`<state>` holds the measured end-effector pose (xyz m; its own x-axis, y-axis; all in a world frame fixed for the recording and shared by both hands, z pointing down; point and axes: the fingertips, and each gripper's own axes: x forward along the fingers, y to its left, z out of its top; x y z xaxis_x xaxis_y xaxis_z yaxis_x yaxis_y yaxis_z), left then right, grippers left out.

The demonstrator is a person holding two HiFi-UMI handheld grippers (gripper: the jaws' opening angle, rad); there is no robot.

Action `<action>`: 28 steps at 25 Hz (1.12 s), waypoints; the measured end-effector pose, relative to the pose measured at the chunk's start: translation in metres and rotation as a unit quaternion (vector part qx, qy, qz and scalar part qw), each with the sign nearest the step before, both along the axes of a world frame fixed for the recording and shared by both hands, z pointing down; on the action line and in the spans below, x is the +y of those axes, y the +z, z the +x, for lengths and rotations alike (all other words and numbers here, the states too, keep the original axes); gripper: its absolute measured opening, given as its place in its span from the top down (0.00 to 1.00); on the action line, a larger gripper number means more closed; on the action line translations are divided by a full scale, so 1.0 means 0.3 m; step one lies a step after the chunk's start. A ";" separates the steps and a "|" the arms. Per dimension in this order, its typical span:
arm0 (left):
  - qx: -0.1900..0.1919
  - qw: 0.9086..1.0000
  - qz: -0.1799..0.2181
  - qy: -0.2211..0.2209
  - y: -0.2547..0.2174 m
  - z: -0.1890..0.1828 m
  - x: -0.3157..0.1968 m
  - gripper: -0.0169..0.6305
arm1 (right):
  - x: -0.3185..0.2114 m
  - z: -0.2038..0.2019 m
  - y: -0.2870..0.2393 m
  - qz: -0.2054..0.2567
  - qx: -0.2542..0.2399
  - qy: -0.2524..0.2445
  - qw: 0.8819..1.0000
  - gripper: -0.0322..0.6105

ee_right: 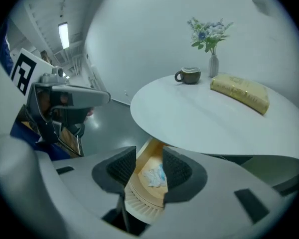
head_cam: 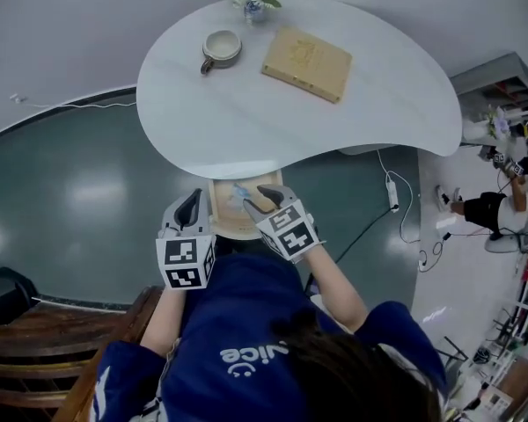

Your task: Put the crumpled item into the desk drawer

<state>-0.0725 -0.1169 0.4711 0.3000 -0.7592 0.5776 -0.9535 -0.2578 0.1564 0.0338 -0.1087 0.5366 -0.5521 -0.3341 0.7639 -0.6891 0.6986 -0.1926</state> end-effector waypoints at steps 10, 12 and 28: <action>0.019 0.998 0.056 0.030 -0.136 0.066 -0.055 0.97 | -0.078 0.063 -0.234 0.086 -0.058 0.093 0.990 0.68; 0.021 0.997 0.071 0.037 -0.173 0.082 -0.062 0.97 | -0.091 0.080 -0.283 0.107 -0.068 0.109 0.986 0.68; 0.041 0.987 0.142 0.069 -0.378 0.182 -0.071 0.97 | -0.120 0.127 -0.571 0.222 -0.122 0.157 0.955 0.87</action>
